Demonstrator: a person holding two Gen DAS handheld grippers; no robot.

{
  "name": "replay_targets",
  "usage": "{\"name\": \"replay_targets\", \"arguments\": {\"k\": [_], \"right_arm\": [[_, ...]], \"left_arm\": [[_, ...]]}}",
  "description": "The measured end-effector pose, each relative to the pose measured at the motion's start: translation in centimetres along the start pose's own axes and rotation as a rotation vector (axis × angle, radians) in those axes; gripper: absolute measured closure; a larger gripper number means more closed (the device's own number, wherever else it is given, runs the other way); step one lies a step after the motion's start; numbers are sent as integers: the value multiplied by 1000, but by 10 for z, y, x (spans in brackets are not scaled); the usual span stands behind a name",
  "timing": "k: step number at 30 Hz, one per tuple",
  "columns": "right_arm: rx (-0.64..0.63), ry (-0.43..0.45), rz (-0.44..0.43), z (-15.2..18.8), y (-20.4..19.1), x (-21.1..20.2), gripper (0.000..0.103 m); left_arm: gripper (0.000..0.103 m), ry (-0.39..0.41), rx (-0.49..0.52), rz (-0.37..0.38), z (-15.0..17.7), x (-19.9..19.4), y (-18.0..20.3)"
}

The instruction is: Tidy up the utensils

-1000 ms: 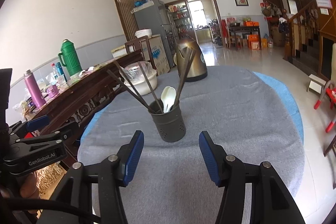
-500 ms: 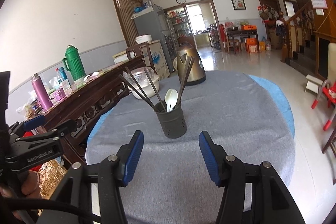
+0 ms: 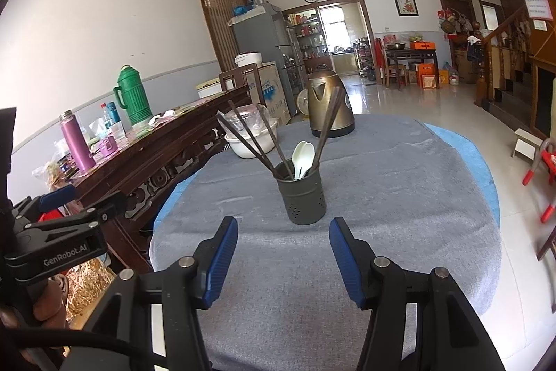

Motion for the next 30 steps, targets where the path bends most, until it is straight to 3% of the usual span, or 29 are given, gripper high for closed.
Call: {"name": "replay_targets", "arguments": {"k": [30], "right_arm": [[-7, 30, -9, -3, -8, -8, 44]], "left_arm": [[7, 3, -10, 0, 2, -3, -4]]}}
Point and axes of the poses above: each gripper's, at about its wrist camera, not at the fingertips, and x roughly the way its jaws point, y to its right, z to its underside, the point moved 4 cm from there along x, roughly the way its jaws point, and after that the axes turned 9 degrees about x, right-handed, at the moved point
